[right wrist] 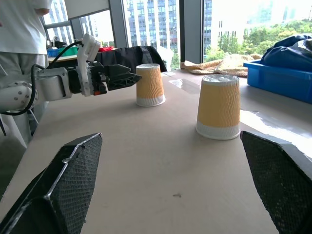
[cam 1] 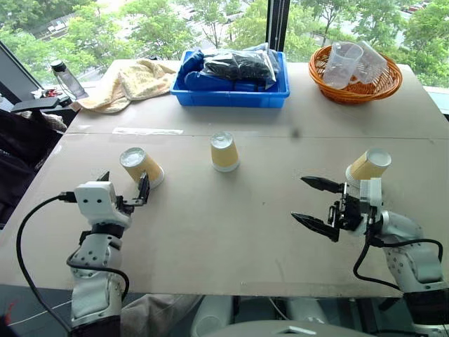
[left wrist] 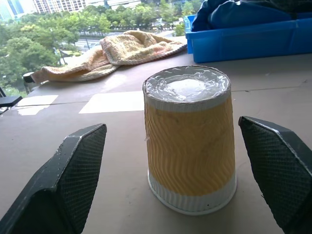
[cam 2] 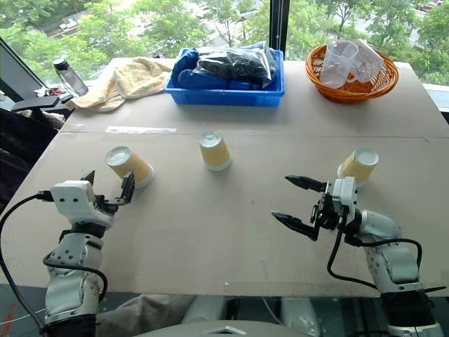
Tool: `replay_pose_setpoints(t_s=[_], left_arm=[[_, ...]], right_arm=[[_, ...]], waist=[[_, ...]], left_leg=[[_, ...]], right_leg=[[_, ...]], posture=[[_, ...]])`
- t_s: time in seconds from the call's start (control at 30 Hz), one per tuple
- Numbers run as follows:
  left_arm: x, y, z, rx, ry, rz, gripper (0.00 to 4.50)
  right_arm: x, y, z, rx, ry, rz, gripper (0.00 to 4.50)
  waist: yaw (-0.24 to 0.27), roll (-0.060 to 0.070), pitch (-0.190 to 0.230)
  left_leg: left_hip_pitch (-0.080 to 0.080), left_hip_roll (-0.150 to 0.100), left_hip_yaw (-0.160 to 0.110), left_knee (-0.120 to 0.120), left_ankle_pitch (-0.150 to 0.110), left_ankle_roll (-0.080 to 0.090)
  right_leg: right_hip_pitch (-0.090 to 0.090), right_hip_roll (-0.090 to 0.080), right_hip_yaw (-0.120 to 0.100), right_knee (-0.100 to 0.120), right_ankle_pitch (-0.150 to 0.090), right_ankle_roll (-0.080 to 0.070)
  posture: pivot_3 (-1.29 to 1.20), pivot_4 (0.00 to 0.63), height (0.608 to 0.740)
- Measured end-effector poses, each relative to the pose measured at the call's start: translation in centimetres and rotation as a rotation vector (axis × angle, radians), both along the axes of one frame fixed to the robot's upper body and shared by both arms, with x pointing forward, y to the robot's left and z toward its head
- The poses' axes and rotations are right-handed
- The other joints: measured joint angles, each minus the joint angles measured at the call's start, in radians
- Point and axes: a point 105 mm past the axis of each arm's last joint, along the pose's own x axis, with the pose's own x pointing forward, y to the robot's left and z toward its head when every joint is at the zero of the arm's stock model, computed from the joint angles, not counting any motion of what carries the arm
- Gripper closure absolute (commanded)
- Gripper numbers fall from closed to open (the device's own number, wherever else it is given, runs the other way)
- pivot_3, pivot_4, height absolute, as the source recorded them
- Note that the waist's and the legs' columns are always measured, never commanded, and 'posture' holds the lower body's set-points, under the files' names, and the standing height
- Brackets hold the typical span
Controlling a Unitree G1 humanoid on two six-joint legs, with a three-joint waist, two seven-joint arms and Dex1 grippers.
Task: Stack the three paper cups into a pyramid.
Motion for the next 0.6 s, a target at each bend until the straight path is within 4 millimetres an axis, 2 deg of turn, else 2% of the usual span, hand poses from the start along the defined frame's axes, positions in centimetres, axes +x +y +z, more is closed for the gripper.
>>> replay_pose_setpoints(t_s=[0.23,0.5,0.53,0.57,0.6], left_arm=[[1.6,-0.8,0.0,-0.011,0.020,-0.032,0.03],[3.5,-0.8,0.7,-0.003,0.022,-0.051,0.03],[3.6,-0.8,0.7,-0.006,0.023,-0.050,0.27],[3.6,-0.8,0.6,-0.009,0.025,-0.048,0.70],[3.6,-0.8,0.6,-0.009,0.025,-0.048,0.77]], right_arm=[[0.0,0.8,2.1,0.032,-0.026,-0.002,0.00],[0.0,0.7,1.6,0.022,-0.001,-0.018,0.00],[0.0,0.6,1.5,0.019,0.002,-0.020,0.00],[-0.1,0.6,1.4,0.016,0.003,-0.022,0.00],[-0.1,0.6,1.4,0.015,0.003,-0.022,0.00]], waist=[[-0.001,0.000,0.000],[-0.005,-0.001,0.000],[-0.007,-0.001,0.000],[-0.008,-0.001,0.000],[-0.009,-0.001,0.000]], left_leg=[[-0.008,0.000,0.000,0.002,0.000,0.000],[-0.019,0.000,0.000,0.013,0.000,0.000],[-0.019,-0.001,0.000,0.014,0.000,0.000],[-0.018,-0.001,0.000,0.015,0.000,0.000],[-0.018,-0.001,0.000,0.015,0.000,0.000]], right_leg=[[-0.008,0.000,0.000,0.003,0.000,0.000],[-0.019,0.000,0.000,0.013,0.000,0.000],[-0.019,0.000,0.000,0.014,0.000,0.000],[-0.019,0.000,0.000,0.016,0.000,0.000],[-0.019,0.000,0.000,0.016,0.000,0.000]], posture=[[0.00,0.150,0.740],[0.00,0.150,0.740],[0.00,0.150,0.740],[0.00,0.150,0.740],[0.00,0.150,0.740]])
